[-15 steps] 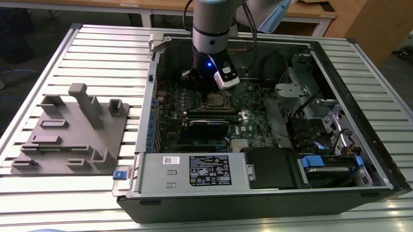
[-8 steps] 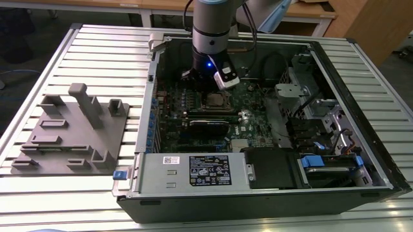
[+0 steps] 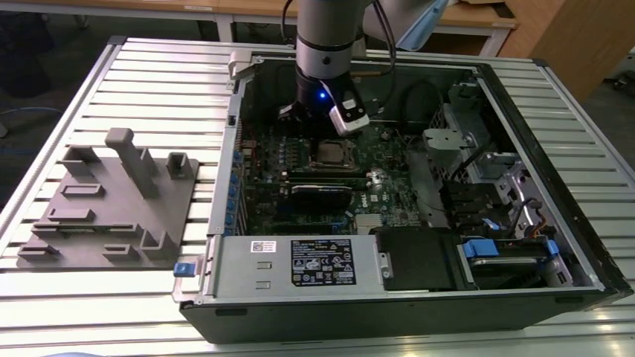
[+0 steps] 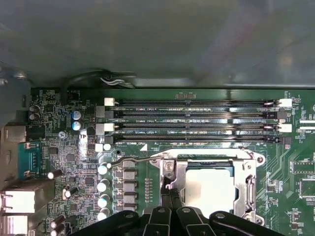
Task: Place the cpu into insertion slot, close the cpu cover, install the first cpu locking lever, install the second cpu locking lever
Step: 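Close the cpu cover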
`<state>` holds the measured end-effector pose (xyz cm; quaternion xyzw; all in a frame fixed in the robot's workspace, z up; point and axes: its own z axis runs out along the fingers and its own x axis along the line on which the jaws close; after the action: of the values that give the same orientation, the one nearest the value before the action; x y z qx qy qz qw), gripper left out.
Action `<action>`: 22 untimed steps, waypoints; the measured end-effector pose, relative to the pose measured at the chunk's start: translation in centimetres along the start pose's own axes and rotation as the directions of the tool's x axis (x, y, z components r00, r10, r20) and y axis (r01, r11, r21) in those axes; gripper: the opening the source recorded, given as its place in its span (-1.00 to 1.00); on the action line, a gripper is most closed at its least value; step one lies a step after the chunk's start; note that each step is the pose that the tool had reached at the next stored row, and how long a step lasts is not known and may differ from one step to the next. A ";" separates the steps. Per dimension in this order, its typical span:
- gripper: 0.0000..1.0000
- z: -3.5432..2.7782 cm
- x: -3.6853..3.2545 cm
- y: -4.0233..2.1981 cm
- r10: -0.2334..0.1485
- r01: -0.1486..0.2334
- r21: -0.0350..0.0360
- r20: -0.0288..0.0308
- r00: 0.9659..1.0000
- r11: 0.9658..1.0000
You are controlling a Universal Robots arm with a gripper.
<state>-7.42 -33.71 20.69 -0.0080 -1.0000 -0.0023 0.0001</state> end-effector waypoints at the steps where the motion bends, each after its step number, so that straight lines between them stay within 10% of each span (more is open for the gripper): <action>1: -0.80 0.00 0.00 0.00 0.000 0.000 0.000 0.000 1.000 1.000; 22: -0.80 0.96 0.07 -0.03 0.000 0.000 0.001 0.004 1.000 1.000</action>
<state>-7.49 -33.74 19.73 -0.0080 -1.0000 -0.0019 -0.0019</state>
